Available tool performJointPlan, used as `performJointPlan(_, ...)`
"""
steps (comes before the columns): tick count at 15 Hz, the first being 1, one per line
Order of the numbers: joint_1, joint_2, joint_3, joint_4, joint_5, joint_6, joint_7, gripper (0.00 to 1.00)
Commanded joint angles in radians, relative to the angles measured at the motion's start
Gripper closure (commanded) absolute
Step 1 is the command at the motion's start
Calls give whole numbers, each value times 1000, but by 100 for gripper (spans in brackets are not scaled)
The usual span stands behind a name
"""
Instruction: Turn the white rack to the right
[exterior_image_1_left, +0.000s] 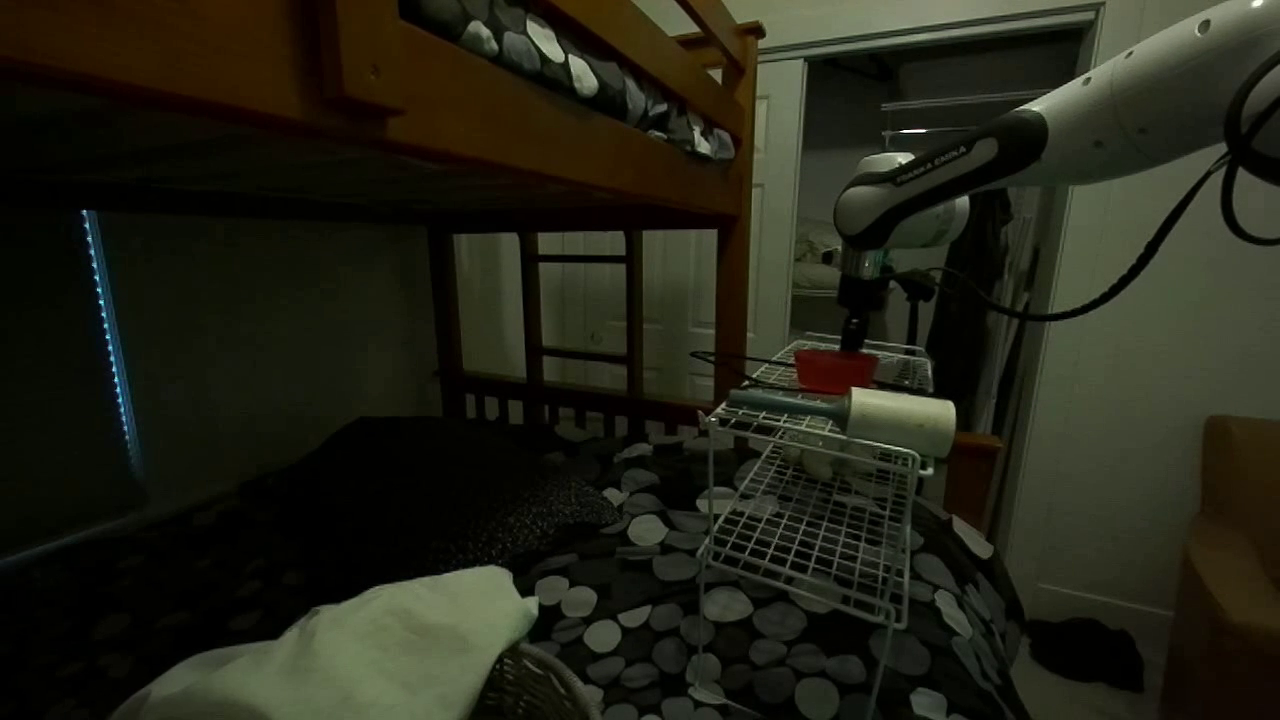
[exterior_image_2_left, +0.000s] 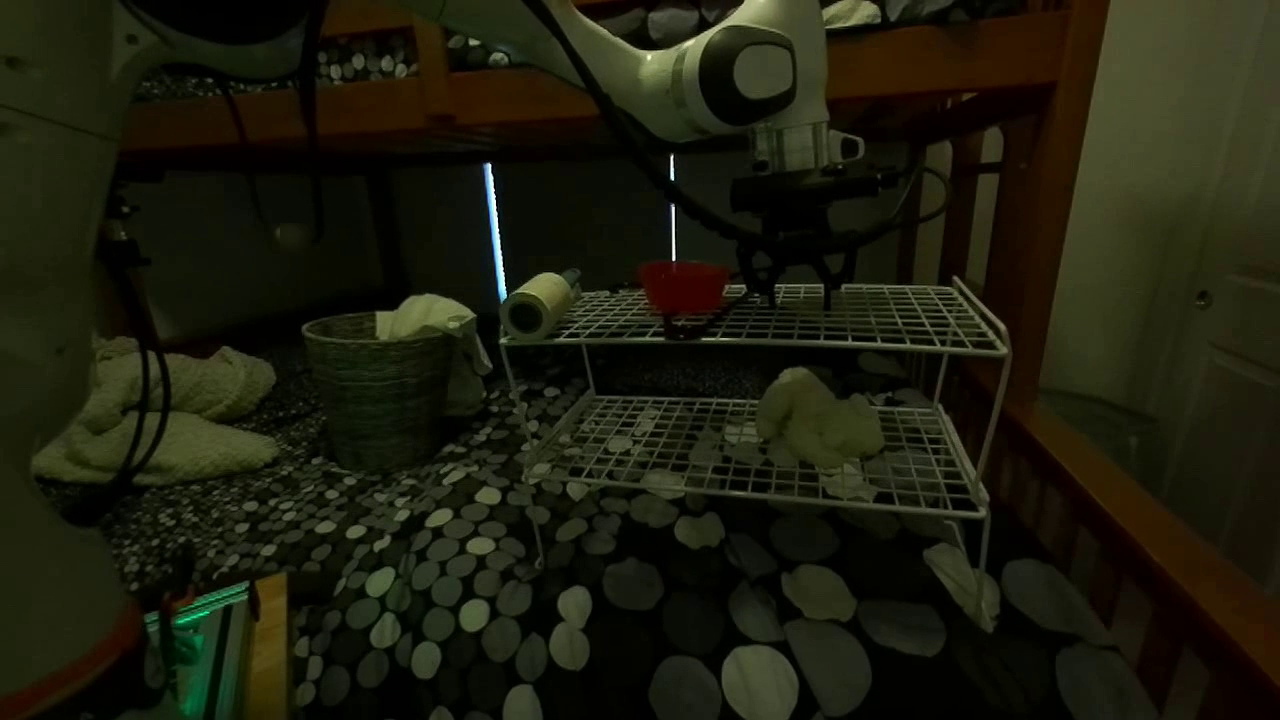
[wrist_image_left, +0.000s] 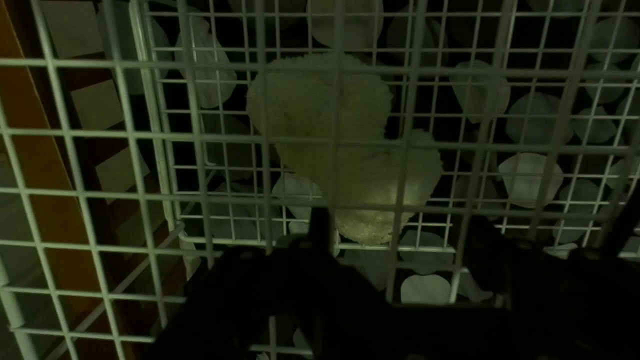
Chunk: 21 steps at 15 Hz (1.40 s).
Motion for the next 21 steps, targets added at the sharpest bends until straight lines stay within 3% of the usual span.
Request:
performJointPlan(1,1,2,4,27,20,-80,74,62)
performJointPlan(6,-34,-11,13,160,117,-306,96,62)
performJointPlan(9,-40,15,2,231,136,-418,184,62)
performJointPlan(12,-24,21,-1,217,147,-385,332,62)
performJointPlan(14,0,10,-7,193,106,-286,402,12)
performJointPlan(17,35,-4,-19,167,46,-170,477,1)
performJointPlan(21,59,-17,-36,138,-92,-163,505,0)
